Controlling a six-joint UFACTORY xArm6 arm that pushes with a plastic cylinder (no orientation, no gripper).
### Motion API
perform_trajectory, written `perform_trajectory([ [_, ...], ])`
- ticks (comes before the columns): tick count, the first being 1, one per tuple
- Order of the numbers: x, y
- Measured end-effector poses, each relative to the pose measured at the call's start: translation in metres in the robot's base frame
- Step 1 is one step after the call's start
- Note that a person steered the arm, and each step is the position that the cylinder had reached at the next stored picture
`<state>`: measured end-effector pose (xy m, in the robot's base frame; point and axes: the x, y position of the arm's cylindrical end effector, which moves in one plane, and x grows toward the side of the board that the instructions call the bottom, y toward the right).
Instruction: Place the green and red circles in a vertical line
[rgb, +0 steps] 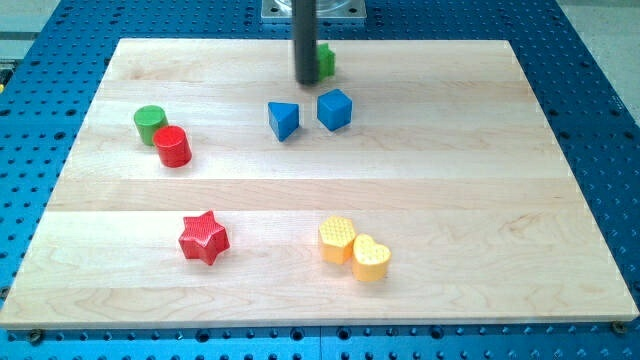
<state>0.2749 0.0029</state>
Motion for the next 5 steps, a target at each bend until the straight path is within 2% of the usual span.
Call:
perform_trajectory([
  [1,0.019,-0.007],
  [2,-0.011,0.027],
  [3,0.016,-0.013],
  [5,0.023,-0.18],
])
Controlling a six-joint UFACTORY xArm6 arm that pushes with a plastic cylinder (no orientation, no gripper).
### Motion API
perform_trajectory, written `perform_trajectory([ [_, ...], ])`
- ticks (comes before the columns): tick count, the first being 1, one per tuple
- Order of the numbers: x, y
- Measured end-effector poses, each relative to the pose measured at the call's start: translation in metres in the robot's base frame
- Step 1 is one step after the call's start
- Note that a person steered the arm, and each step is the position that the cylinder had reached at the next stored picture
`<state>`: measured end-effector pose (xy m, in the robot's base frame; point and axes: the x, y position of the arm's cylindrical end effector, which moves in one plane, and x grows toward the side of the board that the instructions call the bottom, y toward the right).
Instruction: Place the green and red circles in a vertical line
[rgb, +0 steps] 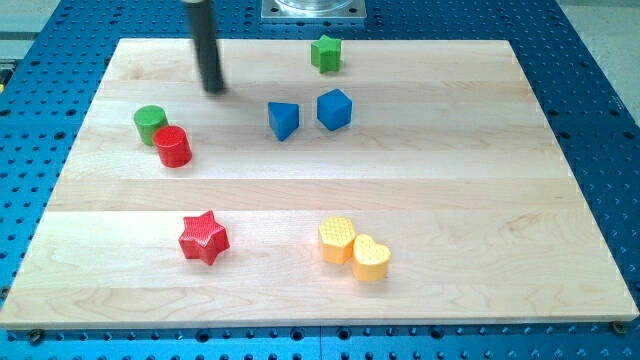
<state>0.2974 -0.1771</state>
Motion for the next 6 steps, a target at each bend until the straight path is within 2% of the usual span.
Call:
perform_trajectory([
  [2,0.08,-0.092],
  [3,0.11,-0.057],
  [4,0.088,0.017],
  [5,0.053,0.048],
  [6,0.073,0.031],
])
